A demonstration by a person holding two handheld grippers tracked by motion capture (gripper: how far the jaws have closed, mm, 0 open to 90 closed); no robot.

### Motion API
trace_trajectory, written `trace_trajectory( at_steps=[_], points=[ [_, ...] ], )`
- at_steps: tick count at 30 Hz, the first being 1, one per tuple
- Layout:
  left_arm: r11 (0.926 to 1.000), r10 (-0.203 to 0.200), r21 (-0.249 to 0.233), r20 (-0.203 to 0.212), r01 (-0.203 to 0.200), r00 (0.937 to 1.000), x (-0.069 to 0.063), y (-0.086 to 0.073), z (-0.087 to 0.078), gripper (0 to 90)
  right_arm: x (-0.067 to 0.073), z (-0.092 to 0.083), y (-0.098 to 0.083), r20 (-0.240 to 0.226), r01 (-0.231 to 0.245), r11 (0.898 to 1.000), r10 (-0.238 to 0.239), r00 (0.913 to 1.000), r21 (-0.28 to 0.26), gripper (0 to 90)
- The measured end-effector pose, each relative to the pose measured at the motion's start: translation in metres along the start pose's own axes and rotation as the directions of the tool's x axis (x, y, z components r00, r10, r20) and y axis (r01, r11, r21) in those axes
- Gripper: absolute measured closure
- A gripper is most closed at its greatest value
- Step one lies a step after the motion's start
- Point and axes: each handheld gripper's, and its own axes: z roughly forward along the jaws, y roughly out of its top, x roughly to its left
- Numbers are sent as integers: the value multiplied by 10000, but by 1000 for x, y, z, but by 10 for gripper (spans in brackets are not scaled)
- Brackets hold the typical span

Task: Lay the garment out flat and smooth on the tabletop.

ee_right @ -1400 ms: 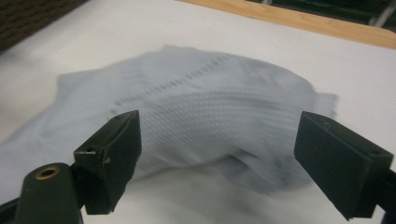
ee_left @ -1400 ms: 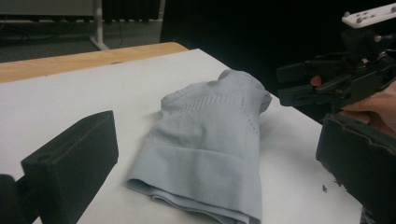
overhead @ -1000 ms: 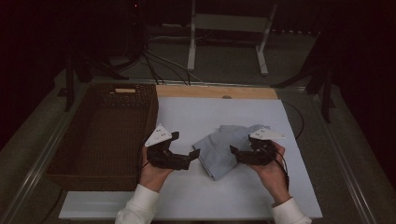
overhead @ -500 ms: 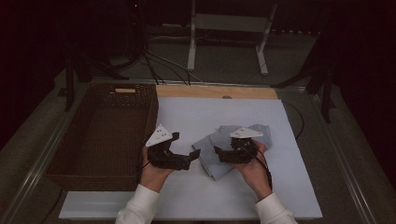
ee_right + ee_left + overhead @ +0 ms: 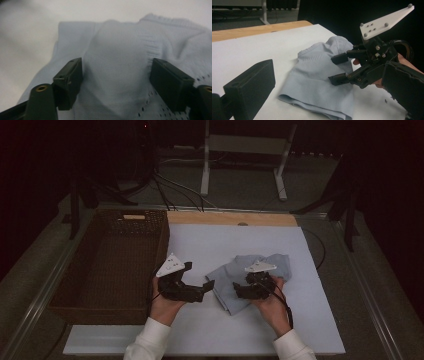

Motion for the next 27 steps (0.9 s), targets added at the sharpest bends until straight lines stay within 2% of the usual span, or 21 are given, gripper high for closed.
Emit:
trace_trajectory(
  at_steps=[5, 8, 11, 12, 14, 16, 21, 27],
  points=[
    [10000, 25, 35, 14, -25, 10000, -1, 0, 1, 1, 1, 2, -2, 116, 158, 9992, -162, 9998, 374, 405],
    [10000, 5, 28, 23, -5, 10000, 0, 0, 1, 1, 1, 3, -3, 119, 200, 9985, -207, 9997, 505, 528],
    [10000, 0, 20, 21, 0, 10000, 0, 0, 0, 1, -1, 3, -4, 82, 220, 9982, -225, 9997, 566, 700],
    [10000, 0, 20, 21, 0, 10000, 0, 0, 0, 1, -1, 3, -4, 82, 220, 9982, -225, 9997, 566, 700],
    [10000, 2, -2, 19, -2, 10000, 0, 0, 0, 1, -2, 2, -5, 8, 112, 9990, -113, 9999, 443, 802],
    [10000, -25, -2, 9, 25, 10000, 0, 0, 0, 1, -1, 0, -5, -66, 254, 9991, -251, 9997, 335, 820],
    [10000, -41, 9, 10, 41, 10000, 0, 0, 0, 1, 6, -5, -2, -635, 524, 9986, -519, 9966, 65, 835],
    [10000, -51, 11, 28, 50, 10000, 0, 0, 1, 1, 19, -9, 2, -1392, 1088, 9940, -1094, 9842, -122, 839]
  ],
)
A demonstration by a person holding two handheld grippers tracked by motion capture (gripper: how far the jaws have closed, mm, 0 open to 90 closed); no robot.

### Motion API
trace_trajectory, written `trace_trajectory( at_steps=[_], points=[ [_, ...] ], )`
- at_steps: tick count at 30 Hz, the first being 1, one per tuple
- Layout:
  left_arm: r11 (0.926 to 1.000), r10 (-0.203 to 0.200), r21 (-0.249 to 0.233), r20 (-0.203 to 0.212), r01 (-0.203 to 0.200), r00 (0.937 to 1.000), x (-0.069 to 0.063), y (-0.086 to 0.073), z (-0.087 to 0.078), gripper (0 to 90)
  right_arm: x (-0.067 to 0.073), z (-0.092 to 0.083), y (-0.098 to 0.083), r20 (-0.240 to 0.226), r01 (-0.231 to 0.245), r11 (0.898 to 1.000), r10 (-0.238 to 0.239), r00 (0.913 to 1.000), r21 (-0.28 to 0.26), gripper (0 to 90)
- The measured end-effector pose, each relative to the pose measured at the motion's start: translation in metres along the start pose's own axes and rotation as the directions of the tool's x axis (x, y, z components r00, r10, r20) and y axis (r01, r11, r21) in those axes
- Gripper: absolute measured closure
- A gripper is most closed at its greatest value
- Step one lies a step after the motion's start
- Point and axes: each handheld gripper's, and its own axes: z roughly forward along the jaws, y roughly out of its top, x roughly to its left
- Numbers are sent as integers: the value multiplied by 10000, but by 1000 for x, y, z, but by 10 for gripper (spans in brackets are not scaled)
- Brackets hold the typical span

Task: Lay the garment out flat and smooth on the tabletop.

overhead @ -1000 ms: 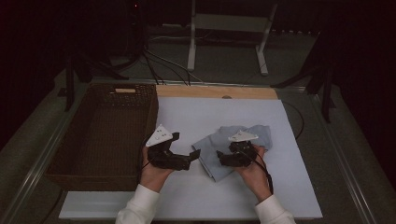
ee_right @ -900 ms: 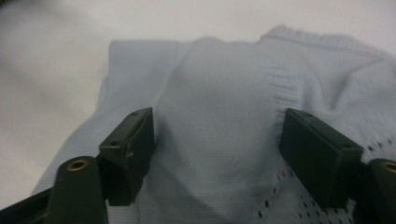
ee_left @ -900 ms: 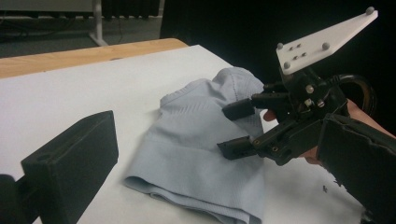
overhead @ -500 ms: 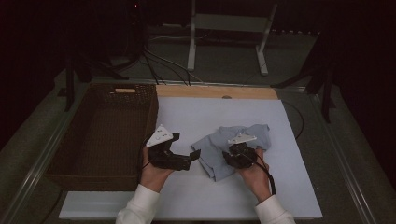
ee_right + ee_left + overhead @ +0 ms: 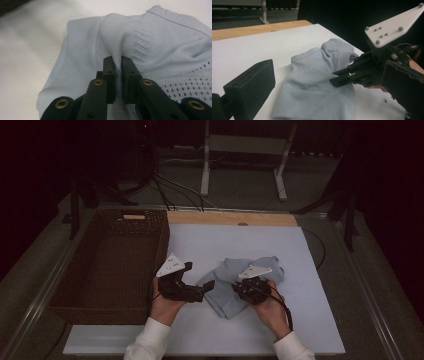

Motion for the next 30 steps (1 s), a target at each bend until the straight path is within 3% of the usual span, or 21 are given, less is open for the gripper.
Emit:
trace_trajectory(
  at_steps=[4, 7, 11, 24, 30],
  points=[
    [10000, -3, -10, 10, 3, 10000, 0, 0, 0, 1, 9, -1, 2, -517, 314, 9995, -319, 9982, -107, 838],
    [10000, -9, -40, 25, 9, 10000, 0, 0, -1, 1, 12, -3, 0, -513, 546, 9984, -551, 9972, -109, 837],
    [10000, -11, -76, 23, 11, 10000, 1, 1, -1, 1, 6, -13, -7, -553, 398, 9991, -407, 9976, -174, 835],
    [10000, -35, -53, 32, 35, 10000, 0, 0, -1, 1, -10, -43, -35, -526, 542, 9984, -551, 9971, -170, 823],
    [10000, -39, -52, 55, 39, 10000, 0, 0, -1, 2, -29, -61, -52, -217, 412, 9991, -414, 9989, -96, 812]
  ],
)
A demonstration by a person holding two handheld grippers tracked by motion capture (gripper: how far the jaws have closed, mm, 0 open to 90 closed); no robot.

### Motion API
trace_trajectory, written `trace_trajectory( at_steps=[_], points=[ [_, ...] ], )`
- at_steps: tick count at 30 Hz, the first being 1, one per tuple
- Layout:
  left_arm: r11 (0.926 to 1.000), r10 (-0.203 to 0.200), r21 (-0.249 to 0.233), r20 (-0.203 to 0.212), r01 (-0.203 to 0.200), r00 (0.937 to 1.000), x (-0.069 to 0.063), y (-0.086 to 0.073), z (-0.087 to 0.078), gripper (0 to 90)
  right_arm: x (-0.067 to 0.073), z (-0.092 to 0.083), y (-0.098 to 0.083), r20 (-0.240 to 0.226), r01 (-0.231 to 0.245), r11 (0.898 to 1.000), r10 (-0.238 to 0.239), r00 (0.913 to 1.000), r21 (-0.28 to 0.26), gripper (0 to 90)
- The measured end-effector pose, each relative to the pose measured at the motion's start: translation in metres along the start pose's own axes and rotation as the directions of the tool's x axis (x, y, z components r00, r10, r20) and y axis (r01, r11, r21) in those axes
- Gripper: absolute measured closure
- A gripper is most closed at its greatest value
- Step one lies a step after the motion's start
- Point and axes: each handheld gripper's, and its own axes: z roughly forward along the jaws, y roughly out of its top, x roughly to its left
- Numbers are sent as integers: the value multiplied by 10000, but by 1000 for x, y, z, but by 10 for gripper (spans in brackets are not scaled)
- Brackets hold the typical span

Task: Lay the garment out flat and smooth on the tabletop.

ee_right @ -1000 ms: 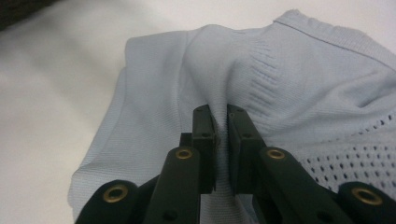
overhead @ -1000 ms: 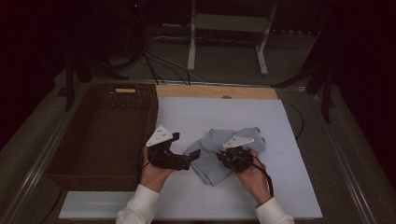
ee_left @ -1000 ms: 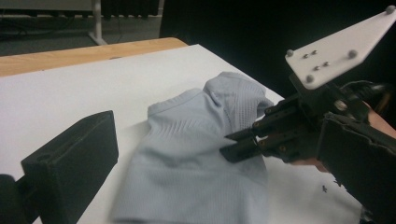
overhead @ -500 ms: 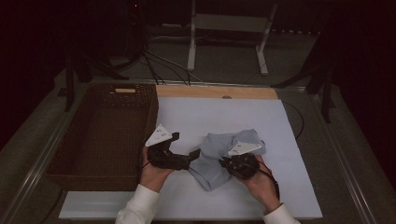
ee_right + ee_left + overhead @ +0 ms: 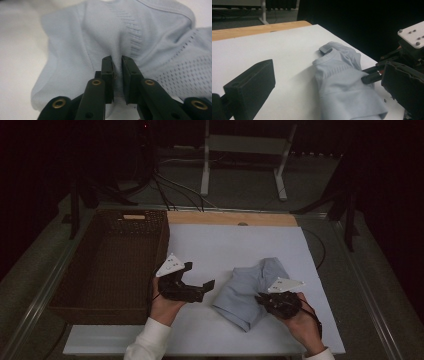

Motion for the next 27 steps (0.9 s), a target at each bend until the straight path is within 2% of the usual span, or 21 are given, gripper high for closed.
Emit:
trace_trajectory(
  at_steps=[4, 5, 6, 11, 14, 15, 16, 17, 18, 20, 27],
  points=[
    [10000, -28, -2, 39, 28, 10000, 0, 0, 1, 1, -10, -8, -9, 330, -201, 9998, 200, 9993, 32, 823],
    [10000, -21, 11, 37, 21, 10000, 0, 0, 1, 2, -13, -11, -11, 459, -243, 9997, 240, 9987, 43, 867],
    [10000, -33, 8, 46, 32, 10000, 0, 0, 1, 1, -16, -13, -14, 666, -310, 9995, 305, 9973, 67, 872],
    [10000, -49, 9, 54, 49, 10000, -1, 0, 1, 2, -26, -21, -24, 900, -623, 9979, 605, 9941, 177, 885],
    [10000, -39, 28, 67, 39, 10000, -1, 0, 1, 1, -32, -25, -32, 1364, -761, 9966, 711, 9881, 322, 889],
    [10000, -42, 22, 68, 42, 10000, -1, 0, 1, 1, -32, -25, -32, 1364, -761, 9966, 711, 9881, 322, 889],
    [10000, -50, 12, 61, 50, 10000, -1, 0, 1, 1, -36, -27, -35, 1617, -993, 9945, 927, 9825, 335, 888],
    [10000, -58, 3, 62, 58, 10000, -1, 0, 1, 2, -39, -28, -37, 1667, -1096, 9935, 1028, 9806, 322, 887],
    [10000, -65, 5, 56, 65, 10000, -1, 0, 1, 1, -40, -29, -39, 1677, -1193, 9924, 1125, 9794, 312, 886],
    [10000, -86, 4, 67, 86, 9999, -1, 0, 1, 2, -40, -30, -40, 1415, -1254, 9918, 1207, 9826, 248, 870],
    [10000, -81, 4, 79, 81, 9999, -1, 0, 1, 1, -27, -27, -29, 1042, -1015, 9948, 1000, 9895, 86, 711]
  ],
)
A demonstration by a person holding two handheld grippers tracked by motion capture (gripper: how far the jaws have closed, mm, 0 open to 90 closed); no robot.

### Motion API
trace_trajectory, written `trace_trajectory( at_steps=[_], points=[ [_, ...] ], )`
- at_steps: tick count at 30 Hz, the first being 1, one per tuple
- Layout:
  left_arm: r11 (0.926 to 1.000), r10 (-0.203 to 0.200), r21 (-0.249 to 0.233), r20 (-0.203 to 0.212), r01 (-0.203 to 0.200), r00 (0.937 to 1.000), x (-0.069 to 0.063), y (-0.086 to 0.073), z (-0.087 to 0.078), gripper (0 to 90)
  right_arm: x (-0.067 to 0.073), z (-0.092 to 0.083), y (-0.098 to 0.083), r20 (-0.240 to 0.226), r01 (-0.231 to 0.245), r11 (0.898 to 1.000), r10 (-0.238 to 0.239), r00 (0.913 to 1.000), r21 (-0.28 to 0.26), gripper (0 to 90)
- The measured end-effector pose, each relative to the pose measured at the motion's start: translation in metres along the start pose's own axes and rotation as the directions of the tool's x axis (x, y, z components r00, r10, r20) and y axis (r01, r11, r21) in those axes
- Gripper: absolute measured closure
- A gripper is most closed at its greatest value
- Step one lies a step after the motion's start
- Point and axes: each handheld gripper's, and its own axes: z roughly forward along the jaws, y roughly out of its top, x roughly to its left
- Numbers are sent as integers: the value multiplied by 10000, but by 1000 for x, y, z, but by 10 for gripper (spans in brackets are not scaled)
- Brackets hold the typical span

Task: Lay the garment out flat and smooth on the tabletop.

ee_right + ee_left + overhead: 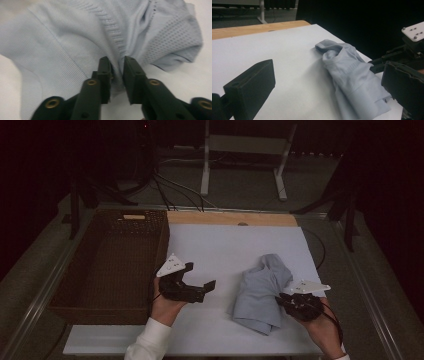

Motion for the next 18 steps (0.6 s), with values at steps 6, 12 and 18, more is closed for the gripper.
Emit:
trace_trajectory(
  at_steps=[6, 12, 18],
  points=[
    [10000, -27, -25, -2, 27, 10000, 1, 0, -1, 1, 9, 1, 9, -151, 53, 10000, -54, 9999, -78, 528],
    [10000, -14, -2, 3, 14, 10000, 1, 0, 0, 1, 17, 1, 22, -244, -322, 9987, 312, 9992, -407, 298],
    [10000, -26, 1, -4, 26, 10000, 1, 0, 0, 2, 25, 5, 38, -206, -429, 9953, 413, 9989, -866, 195]
  ],
)
